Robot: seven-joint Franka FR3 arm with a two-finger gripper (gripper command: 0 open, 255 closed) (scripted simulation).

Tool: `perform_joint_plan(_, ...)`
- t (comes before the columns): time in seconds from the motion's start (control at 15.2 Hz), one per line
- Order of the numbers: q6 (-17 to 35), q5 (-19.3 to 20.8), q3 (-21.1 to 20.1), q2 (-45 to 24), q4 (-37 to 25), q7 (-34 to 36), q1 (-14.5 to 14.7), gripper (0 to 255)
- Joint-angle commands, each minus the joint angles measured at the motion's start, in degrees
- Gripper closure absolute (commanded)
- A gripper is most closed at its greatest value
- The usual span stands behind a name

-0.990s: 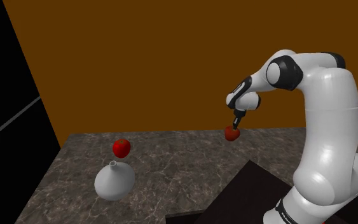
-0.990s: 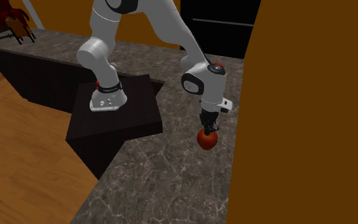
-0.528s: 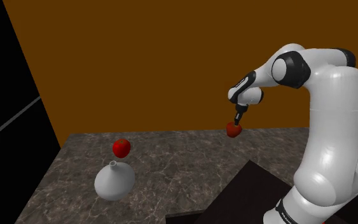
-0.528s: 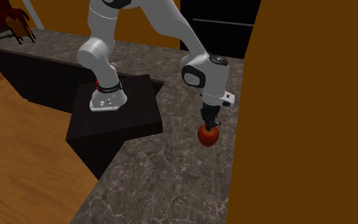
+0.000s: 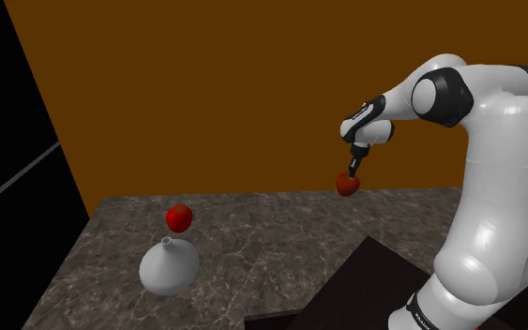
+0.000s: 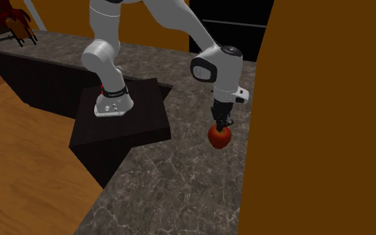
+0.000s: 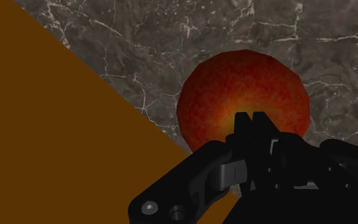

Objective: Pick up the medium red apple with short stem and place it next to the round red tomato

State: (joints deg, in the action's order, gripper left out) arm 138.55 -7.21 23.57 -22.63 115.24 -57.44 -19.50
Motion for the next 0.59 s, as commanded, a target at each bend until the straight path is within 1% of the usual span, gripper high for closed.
perform_joint_plan(0.0, -1.26, 0.59, 0.32, 1.04, -0.27, 0.44, 0.36, 255)
perform_joint_plan(0.53, -6.33, 2.74, 1.42, 4.97, -1.70, 1.59, 1.24, 255)
